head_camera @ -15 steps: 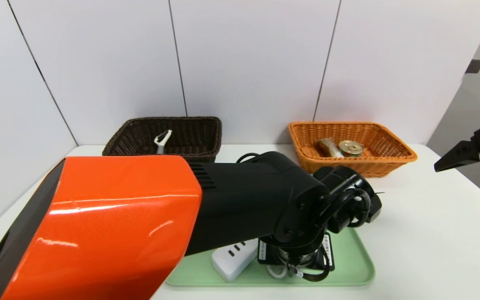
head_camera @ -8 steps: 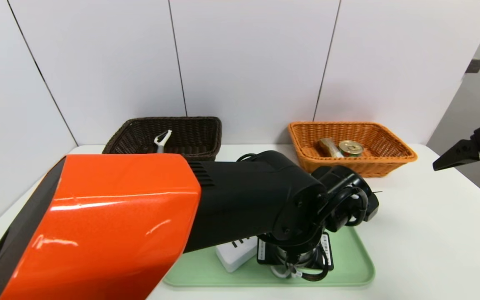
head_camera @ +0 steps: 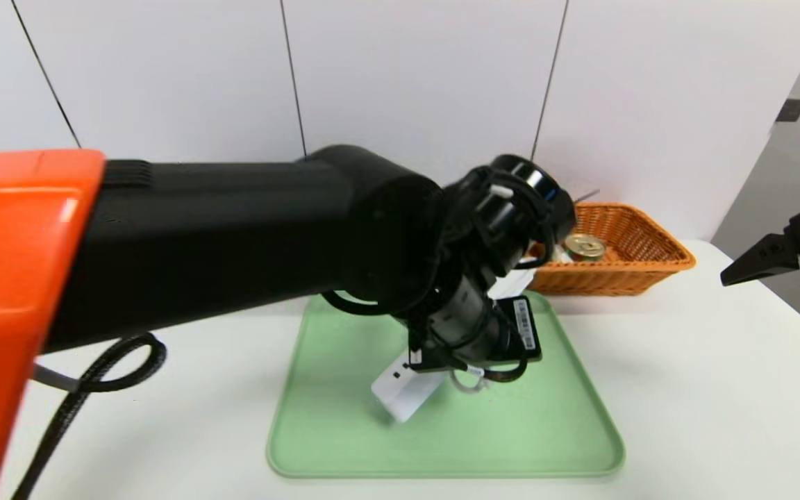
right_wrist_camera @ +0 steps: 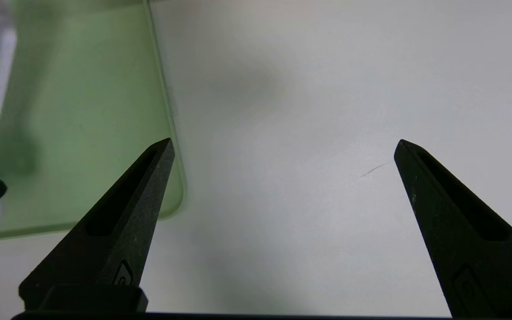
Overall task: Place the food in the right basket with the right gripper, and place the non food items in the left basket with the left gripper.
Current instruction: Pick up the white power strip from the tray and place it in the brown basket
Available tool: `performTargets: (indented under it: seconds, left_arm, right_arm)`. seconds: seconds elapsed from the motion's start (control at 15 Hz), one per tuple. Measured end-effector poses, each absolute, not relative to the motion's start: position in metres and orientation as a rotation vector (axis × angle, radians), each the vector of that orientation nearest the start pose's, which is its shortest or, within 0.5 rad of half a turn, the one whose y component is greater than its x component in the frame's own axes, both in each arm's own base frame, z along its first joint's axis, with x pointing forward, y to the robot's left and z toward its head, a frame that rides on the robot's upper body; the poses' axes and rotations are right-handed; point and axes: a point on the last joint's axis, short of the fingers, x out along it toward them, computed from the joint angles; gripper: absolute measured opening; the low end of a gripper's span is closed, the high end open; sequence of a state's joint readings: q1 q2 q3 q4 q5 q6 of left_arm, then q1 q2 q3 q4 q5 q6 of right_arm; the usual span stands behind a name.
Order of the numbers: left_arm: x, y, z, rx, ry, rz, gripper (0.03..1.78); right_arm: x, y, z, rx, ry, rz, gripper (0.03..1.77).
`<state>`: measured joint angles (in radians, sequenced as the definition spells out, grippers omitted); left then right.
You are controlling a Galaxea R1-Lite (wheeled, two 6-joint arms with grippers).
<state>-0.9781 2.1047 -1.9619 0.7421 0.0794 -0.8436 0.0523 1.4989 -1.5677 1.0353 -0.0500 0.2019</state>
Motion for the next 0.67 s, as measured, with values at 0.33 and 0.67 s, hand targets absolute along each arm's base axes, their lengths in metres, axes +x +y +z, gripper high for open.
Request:
performTargets:
  seconds: [0.33,0.67]
  left_arm:
    - [0.208,-0.297,0.286,-0.387,0.964,-0.527,0.10]
    - [0.183,-0.255,0.340,-0.295,0.741,-0.610,0.10]
  right_arm:
    - [0.206,0.010,0.301,0.135,0.966,-0.096,1.71]
    - [0.207,0.010,0.301,0.135,0.968,-0.097,1.71]
